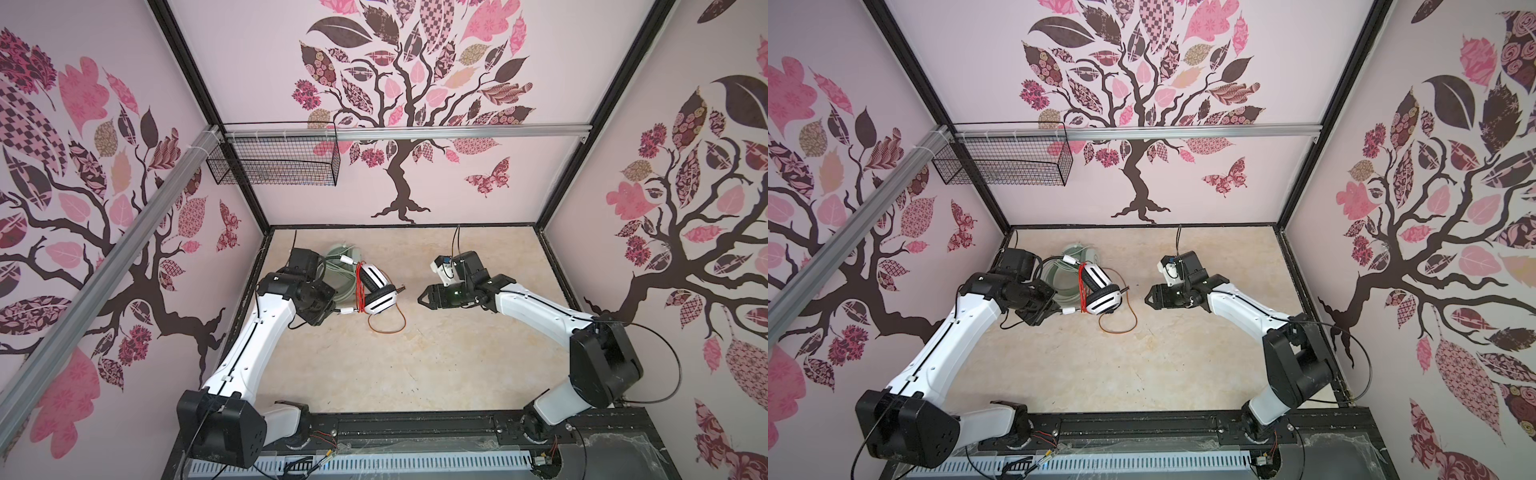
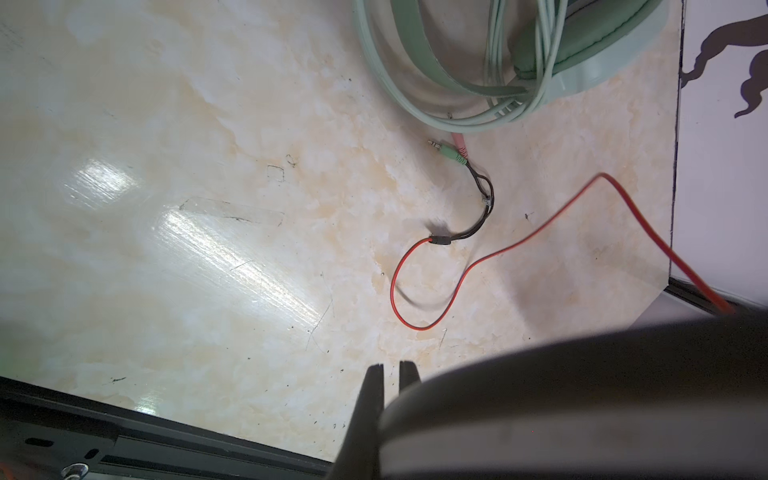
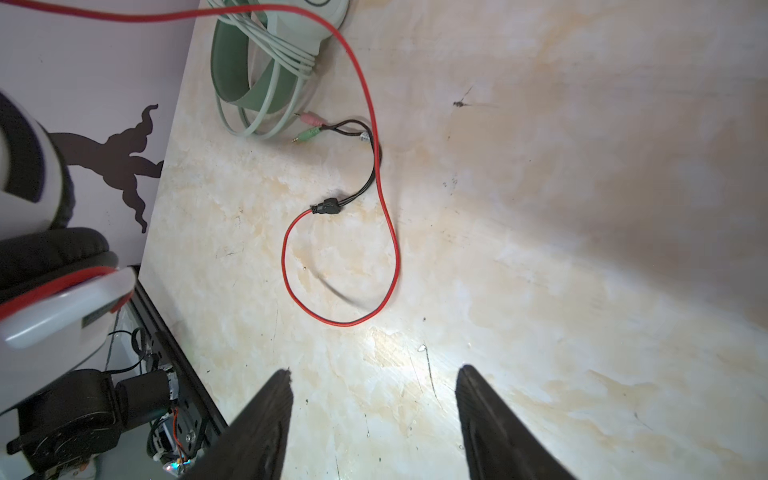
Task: Wrap the headphones
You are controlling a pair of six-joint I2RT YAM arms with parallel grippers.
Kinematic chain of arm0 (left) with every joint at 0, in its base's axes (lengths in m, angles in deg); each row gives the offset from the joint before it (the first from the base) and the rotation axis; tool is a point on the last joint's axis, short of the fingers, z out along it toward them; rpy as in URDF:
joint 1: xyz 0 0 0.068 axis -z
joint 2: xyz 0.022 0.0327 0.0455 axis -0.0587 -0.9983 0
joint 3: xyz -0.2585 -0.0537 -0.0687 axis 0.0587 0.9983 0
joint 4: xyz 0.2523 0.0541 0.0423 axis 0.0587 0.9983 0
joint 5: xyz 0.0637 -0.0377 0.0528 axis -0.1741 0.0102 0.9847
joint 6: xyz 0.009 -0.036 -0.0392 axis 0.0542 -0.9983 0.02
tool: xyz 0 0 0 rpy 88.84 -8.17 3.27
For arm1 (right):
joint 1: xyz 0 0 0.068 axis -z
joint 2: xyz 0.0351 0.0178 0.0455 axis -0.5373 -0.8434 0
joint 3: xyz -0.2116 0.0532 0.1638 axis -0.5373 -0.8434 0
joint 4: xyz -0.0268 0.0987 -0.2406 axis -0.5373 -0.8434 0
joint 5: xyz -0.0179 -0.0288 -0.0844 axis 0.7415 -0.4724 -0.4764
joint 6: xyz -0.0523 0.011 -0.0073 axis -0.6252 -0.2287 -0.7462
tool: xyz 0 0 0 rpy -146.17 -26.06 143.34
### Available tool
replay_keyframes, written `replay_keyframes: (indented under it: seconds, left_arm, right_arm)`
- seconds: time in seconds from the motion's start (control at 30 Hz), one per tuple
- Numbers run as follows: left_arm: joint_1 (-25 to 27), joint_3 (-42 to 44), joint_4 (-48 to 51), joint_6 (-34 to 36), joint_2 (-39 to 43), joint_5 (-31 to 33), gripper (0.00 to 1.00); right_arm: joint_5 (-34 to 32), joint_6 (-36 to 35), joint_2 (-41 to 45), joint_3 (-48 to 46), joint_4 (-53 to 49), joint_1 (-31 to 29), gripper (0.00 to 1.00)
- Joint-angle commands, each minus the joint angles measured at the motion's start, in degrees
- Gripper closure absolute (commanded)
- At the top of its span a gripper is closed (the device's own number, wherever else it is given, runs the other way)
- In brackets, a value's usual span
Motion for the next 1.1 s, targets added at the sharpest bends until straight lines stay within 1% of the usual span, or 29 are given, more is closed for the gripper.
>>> replay_keyframes:
  seconds: [0.0,0.07,0.13,0.2,0.3,0.37,0.43,0.5,0.57,0.63,0.73,0.8,0.93,1.07]
  left_arm:
    - [0.92,0.59,-0.90,1.77,4.83,-3.52,1.00]
    - [2.83,1.28,0.41,0.82,6.67,-2.64,1.00]
    - [6.93,2.42,1.15,-1.26,8.71,-0.97,1.00]
    - [10.59,4.42,0.09,-4.47,10.43,-0.66,1.00]
    - [14.13,7.59,-3.31,-8.34,11.80,-1.15,1.00]
    - [15.08,8.26,-4.06,-9.16,11.65,-0.92,1.00]
    - [15.18,8.08,-3.92,-8.73,10.82,-1.06,1.00]
    - [15.22,7.71,-3.05,-7.97,9.80,-0.33,1.00]
    - [15.22,7.37,-1.96,-7.14,8.81,0.80,1.00]
    - [15.22,7.26,-1.14,-5.99,7.57,1.83,1.00]
    - [15.17,7.15,-0.20,-4.66,5.77,2.60,1.00]
    - [15.22,7.13,-0.04,-4.12,4.80,2.44,1.00]
    - [15.19,7.65,-0.61,-3.64,4.27,1.96,1.00]
    - [15.22,7.71,-1.16,-3.38,4.33,1.88,1.00]
  right_arm:
    - [2.48,0.05,-1.36,2.68,0.87,-0.59,0.35]
    - [1.77,-0.84,-0.01,2.09,0.69,-0.60,0.35]
    - [-0.26,-2.90,3.33,0.91,0.16,-0.57,0.35]
    - [-3.00,-5.24,8.49,-1.33,0.61,-0.56,0.35]
    - [-5.85,-7.54,18.51,-7.29,5.30,-0.55,0.34]
    - [-6.05,-7.58,24.73,-10.87,9.21,-0.60,0.33]
    - [-6.42,-7.58,29.19,-12.62,11.50,-0.60,0.33]
    - [-7.47,-8.67,31.56,-11.38,9.96,-1.17,0.34]
    - [-9.98,-11.96,30.81,-6.47,4.12,-3.92,0.35]
    - [-13.99,-15.83,27.15,0.04,-3.97,-8.92,0.35]
    - [-15.53,-16.67,19.56,10.09,-15.23,-13.20,0.34]
    - [-16.79,-16.97,15.41,14.91,-20.41,-15.38,0.33]
    - [-16.39,-18.36,8.97,22.99,-28.35,-17.78,0.30]
    - [-17.70,-19.19,4.75,25.87,-32.35,-19.48,0.27]
